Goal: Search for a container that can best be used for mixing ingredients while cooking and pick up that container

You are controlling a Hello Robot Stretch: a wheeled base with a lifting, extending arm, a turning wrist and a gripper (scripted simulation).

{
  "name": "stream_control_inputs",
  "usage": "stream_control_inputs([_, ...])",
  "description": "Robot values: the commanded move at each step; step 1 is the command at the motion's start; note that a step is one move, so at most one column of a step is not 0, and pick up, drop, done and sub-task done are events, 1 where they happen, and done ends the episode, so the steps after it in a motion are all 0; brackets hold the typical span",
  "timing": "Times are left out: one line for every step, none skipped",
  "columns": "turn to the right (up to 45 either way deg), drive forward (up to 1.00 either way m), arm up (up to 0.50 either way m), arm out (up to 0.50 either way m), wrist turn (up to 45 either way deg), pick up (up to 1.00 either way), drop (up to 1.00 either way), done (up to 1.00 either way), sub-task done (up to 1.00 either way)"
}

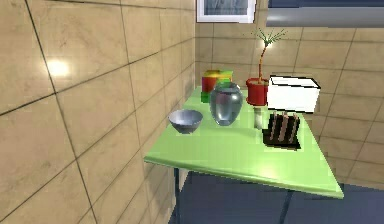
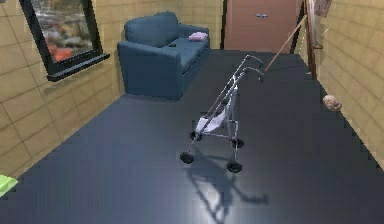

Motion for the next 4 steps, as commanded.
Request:
stream_control_inputs([-45.0,0.00,0.00,0.00,0.0,0.00,0.00,0.00,0.00])
stream_control_inputs([-42.0,0.00,0.00,0.00,0.0,0.00,0.00,0.00,0.00])
stream_control_inputs([45.0,0.00,0.00,0.00,0.0,0.00,0.00,0.00,0.00])
stream_control_inputs([42.0,0.00,0.00,0.00,0.0,0.00,0.00,0.00,0.00])
